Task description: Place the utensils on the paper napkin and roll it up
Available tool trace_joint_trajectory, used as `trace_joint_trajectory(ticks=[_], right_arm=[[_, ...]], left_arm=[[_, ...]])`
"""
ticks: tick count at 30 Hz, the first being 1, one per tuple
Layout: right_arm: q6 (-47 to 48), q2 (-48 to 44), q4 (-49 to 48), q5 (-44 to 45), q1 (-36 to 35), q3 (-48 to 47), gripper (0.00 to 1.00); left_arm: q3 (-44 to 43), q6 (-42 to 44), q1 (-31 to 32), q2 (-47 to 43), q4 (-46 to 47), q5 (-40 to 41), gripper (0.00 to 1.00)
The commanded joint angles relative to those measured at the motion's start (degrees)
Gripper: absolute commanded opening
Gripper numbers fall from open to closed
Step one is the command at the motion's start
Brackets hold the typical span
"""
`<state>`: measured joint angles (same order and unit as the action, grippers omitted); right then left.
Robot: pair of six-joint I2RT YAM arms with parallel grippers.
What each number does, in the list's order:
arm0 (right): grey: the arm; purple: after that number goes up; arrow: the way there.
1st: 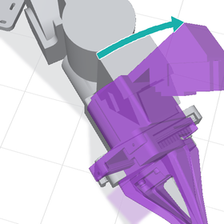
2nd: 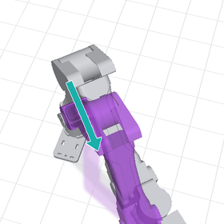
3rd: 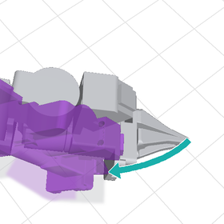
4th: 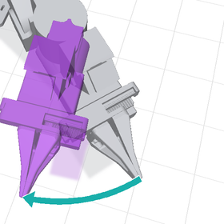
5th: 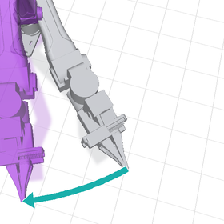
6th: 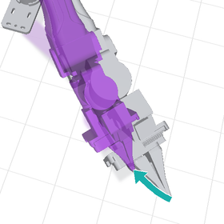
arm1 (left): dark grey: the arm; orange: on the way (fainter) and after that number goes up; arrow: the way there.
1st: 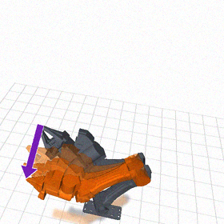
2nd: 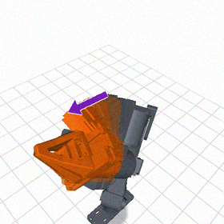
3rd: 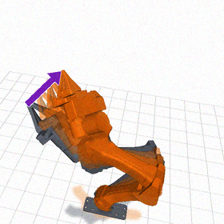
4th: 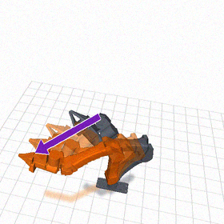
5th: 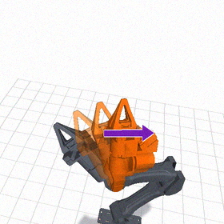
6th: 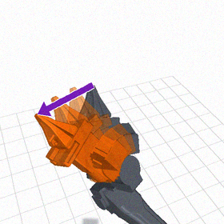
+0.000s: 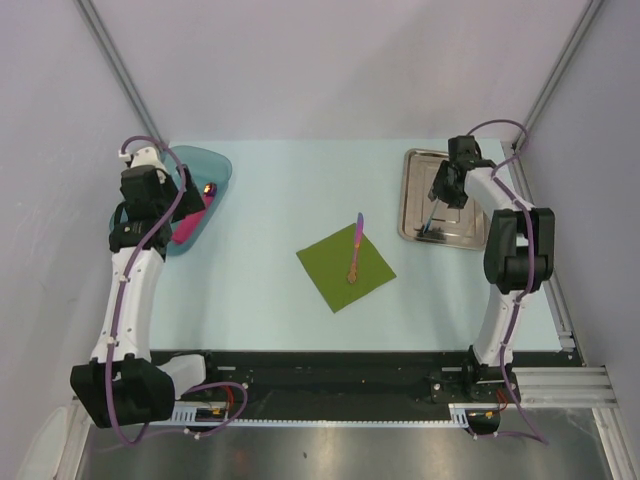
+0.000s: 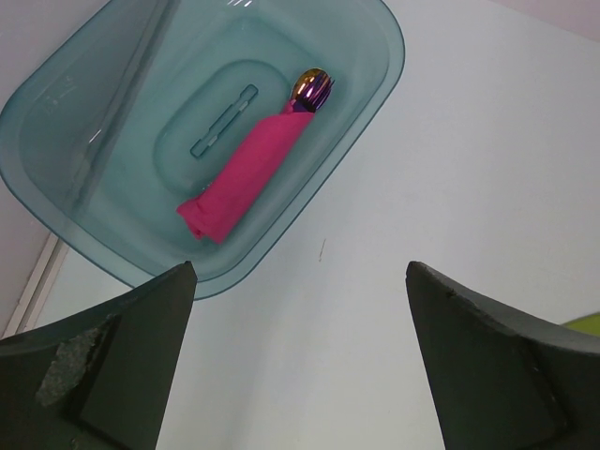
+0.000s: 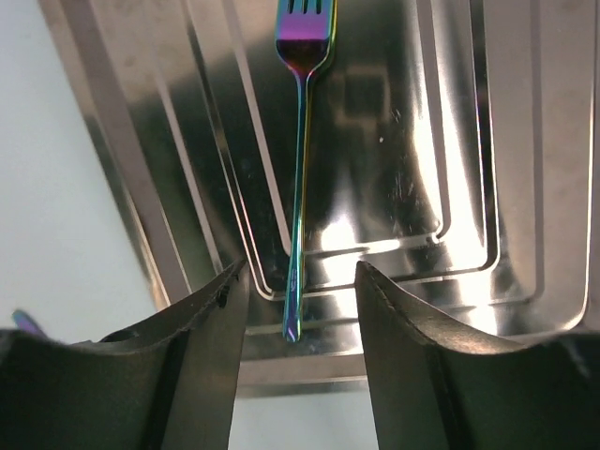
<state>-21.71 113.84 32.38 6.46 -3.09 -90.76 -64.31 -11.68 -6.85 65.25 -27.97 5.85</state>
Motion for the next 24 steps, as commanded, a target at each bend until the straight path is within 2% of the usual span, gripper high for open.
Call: trace_joint_trajectory(ticks=[1, 7, 15, 18, 19, 21, 22, 24], right_arm=[[1.4, 4.5, -2.9, 2.6, 0.7, -5.0, 0.53], [0.5, 10.6, -3.8, 3.1, 0.5, -8.6, 0.49], [-0.3, 14.5, -4.2, 3.5, 0.3, -8.6, 0.45], [-0.3, 16.6, -4.3, 3.9, 0.0, -8.9, 0.39], [-0.3, 16.8, -4.3, 3.9, 0.1, -8.8, 0.30], [0.0, 16.7, -4.2, 2.7, 0.3, -8.6, 0.20], [0.0, 16.4, -4.1, 2.3, 0.5, -8.5, 0.08], [0.7, 15.3, -3.7, 0.2, 1.2, -8.7, 0.02]], left_arm=[[-1.4, 2.8, 0.3, -0.4, 1.5, -3.4, 1.00], [-0.5, 5.4, 0.3, -1.5, 2.6, -6.8, 1.00], [2.2, 5.5, 0.3, -3.8, 7.4, -9.8, 1.00], [4.3, 5.8, 0.3, -5.6, 10.9, -12.3, 1.00], [4.5, 6.0, 0.3, -5.9, 11.4, -12.7, 1.00], [4.2, 6.2, 0.3, -6.0, 11.5, -14.1, 1.00], [3.9, 6.4, 0.2, -5.9, 11.4, -14.3, 1.00], [2.8, 6.7, 0.3, -5.4, 10.7, -15.3, 1.00]])
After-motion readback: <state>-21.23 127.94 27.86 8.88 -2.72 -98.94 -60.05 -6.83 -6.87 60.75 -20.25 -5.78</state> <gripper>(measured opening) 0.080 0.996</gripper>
